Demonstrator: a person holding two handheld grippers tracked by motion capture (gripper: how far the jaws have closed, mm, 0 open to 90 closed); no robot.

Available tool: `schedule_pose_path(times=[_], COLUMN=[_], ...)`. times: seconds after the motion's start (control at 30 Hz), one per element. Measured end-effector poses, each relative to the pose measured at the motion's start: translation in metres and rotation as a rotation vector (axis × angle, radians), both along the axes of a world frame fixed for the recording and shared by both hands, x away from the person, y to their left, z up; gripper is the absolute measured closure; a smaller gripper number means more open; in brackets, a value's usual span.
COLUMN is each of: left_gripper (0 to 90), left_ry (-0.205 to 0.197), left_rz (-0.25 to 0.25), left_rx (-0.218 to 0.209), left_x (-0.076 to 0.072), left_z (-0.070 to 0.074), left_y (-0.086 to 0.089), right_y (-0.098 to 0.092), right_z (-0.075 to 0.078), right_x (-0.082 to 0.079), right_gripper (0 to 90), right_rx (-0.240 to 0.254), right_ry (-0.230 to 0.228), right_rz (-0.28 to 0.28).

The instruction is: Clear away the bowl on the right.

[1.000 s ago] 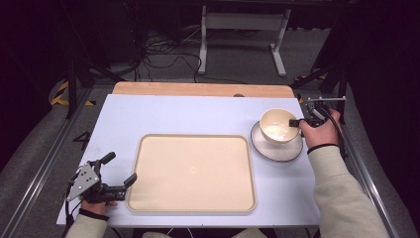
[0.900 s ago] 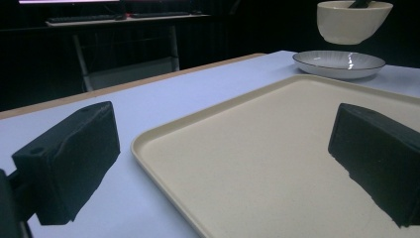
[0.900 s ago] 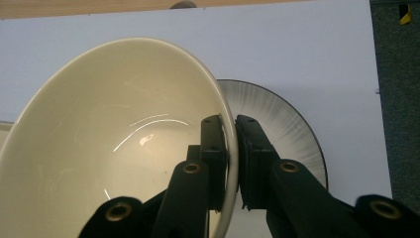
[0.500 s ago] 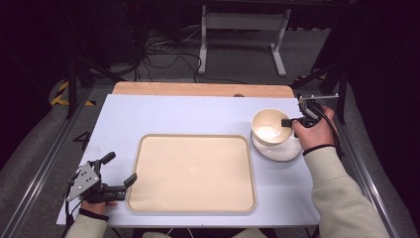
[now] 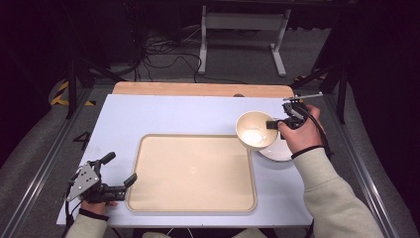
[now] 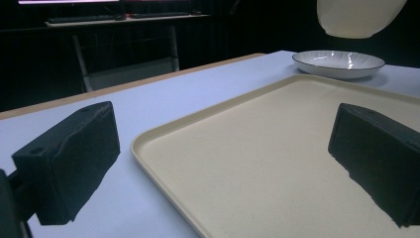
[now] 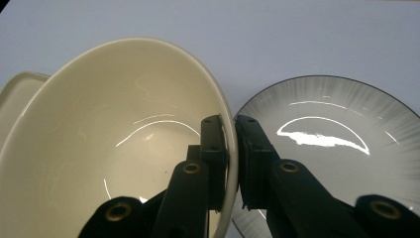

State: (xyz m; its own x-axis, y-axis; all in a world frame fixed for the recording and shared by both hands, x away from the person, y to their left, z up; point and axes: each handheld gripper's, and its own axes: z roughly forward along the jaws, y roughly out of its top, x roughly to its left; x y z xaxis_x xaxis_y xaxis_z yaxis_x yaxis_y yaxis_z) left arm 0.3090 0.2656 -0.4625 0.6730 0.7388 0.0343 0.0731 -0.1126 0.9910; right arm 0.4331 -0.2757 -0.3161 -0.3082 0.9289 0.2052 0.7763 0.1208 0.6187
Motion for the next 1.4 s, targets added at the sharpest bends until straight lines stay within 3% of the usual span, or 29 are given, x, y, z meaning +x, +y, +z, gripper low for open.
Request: schedule_pose_path(times=[0.33, 0.73, 1.4], left_gripper=[0.2, 0.2, 0.2], left_ry=[0.0, -0.001, -0.001], left_rz=[0.0, 0.0, -0.001], left_rx=[-0.001, 0.0, -0.001], left_x=[0.0, 0.0, 0.0], left_z=[0.0, 0.0, 0.0], left_y=[0.0, 0.0, 0.0], right_y=[0.026, 0.063, 0.114], right_z=[0.001, -0.001, -0.008], right_x=[-0.004, -0.012, -0.022], right_gripper=[82.7, 82.6, 82.6], right_rx=[0.01, 0.013, 0.039], right_ry=[0.02, 0.02, 0.029], right_rz=[0.037, 0.137, 0.256])
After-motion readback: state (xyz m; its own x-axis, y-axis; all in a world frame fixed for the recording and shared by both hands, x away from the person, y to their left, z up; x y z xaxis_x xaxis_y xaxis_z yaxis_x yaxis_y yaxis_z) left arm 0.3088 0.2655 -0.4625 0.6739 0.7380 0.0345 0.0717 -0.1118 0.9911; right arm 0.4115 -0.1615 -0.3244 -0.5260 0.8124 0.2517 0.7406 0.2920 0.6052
